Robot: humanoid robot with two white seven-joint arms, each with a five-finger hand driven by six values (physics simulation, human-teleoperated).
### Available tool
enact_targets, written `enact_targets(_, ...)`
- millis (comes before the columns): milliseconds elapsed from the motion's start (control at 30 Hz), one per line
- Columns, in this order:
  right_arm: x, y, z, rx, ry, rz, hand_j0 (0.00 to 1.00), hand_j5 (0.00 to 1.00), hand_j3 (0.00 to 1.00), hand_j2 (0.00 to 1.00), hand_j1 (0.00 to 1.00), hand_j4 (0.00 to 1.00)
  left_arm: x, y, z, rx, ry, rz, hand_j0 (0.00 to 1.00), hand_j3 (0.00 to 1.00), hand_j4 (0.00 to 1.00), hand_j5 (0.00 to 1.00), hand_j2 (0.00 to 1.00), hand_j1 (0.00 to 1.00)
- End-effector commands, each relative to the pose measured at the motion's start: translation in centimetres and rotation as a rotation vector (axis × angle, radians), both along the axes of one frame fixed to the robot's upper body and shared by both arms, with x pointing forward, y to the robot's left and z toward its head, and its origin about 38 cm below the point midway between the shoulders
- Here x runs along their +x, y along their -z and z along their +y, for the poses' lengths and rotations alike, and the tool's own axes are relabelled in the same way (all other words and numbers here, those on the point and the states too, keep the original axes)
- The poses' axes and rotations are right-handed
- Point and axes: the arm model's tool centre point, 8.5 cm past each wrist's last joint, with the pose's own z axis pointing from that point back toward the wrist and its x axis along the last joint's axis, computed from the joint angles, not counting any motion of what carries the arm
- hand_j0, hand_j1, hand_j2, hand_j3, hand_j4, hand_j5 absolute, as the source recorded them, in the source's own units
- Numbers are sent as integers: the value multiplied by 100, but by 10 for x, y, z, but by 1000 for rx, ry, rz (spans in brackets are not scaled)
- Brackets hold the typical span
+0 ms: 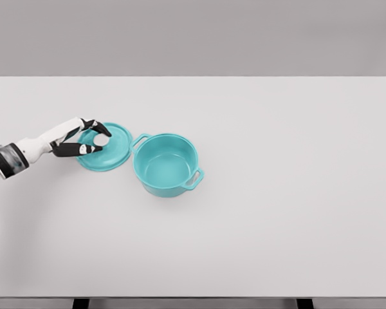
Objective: Cover the pot with left arm
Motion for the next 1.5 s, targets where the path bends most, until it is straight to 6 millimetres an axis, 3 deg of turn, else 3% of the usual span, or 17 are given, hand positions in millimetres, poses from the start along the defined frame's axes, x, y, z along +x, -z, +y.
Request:
enact_targets(0,0,0,0,1,-1,-2,100,100,100,100,100,100,1,-11,-4,-11,20,-26,52,52,52,52,52,52)
enact_targets(233,0,0,0,1,-1,-2,100,100,100,100,100,100,14,-36,8,4,-4,-73,52,52,52,52,52,52)
enact_targets(400,0,0,0,1,-1,0,100,100,100,100,100,100,15,-53,-11,-16,55,-118,52,52,52,52,52,52)
enact_targets(467,0,0,0,1,-1,0,100,100,100,100,100,100,11,-64,-6,2,73,-141,52,52,52,52,52,52)
enact_targets(667,0,0,0,1,-1,0,100,100,100,100,100,100,10,-65,-7,5,76,-144,48,48,48,48,48,48)
enact_targets(733,0,0,0,1,-1,-2,100,100,100,100,100,100,11,-71,-14,-4,97,-160,48,48,48,48,48,48)
enact_targets(833,0,0,0,1,-1,-2,100,100,100,100,100,100,12,-80,-10,-23,79,-187,48,48,48,48,48,48)
enact_targets(933,0,0,0,1,-1,0,100,100,100,100,100,100,11,-94,-19,-44,105,-227,48,48,48,48,48,48)
enact_targets(1167,1,0,0,1,-1,-3,100,100,100,100,100,100,-2,-93,-40,-103,150,-254,48,48,48,48,48,48)
enact_targets(1467,0,0,0,1,-1,-2,100,100,100,100,100,100,-8,-69,-97,-196,221,-239,48,48,48,48,48,48)
